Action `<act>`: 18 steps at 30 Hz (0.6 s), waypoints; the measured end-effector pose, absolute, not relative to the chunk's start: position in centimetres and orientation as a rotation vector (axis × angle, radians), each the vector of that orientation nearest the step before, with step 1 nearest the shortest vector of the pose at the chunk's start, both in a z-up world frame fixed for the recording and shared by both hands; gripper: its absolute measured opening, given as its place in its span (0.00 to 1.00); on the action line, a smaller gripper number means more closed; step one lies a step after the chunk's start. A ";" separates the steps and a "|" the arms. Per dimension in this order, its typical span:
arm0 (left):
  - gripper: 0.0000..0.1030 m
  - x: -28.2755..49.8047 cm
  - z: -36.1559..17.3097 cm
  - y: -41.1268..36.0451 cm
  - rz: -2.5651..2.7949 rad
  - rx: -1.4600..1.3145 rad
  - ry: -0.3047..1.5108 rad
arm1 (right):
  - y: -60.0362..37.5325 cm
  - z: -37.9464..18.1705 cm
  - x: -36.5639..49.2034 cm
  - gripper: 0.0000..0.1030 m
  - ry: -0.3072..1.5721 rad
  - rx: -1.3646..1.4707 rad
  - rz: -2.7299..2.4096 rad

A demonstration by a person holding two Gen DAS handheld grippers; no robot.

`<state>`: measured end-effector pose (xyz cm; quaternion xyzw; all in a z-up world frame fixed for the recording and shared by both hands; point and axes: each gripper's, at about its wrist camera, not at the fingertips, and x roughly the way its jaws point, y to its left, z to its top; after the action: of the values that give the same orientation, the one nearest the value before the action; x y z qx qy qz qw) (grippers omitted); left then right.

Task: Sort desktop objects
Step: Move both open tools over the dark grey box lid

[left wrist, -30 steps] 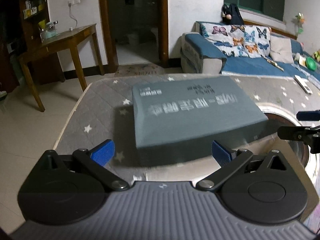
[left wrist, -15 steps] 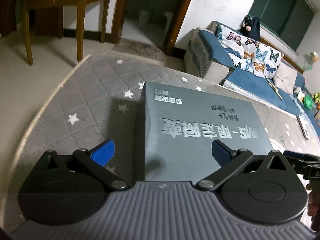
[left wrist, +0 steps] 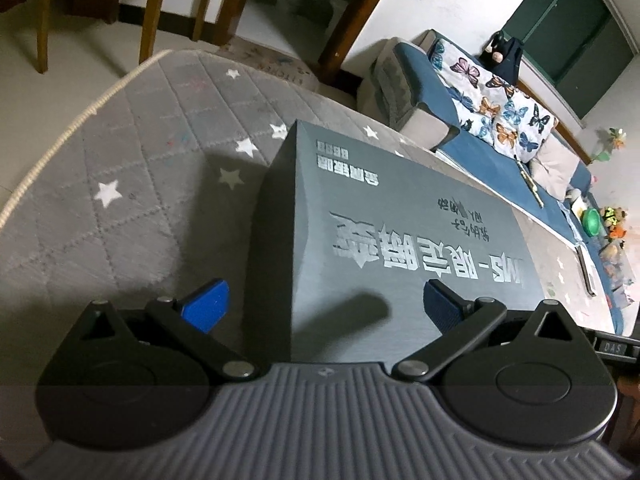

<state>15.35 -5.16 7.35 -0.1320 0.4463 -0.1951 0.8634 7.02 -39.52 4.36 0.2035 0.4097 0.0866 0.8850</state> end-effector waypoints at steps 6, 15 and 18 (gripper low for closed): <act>1.00 15.8 6.5 -5.5 -0.435 -0.289 0.966 | -39.7 4.0 7.7 1.00 0.874 0.463 0.225; 1.00 15.9 5.7 -5.8 -0.451 -0.296 0.996 | -39.9 3.8 8.5 1.00 0.879 0.484 0.229; 1.00 15.8 5.7 -5.8 -0.447 -0.295 0.996 | -40.0 3.7 8.9 1.00 0.886 0.497 0.231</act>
<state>15.78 -5.82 5.74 -0.1399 0.4717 -0.2120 0.8444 8.92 -40.05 3.70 0.2373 0.4233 0.1102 0.8674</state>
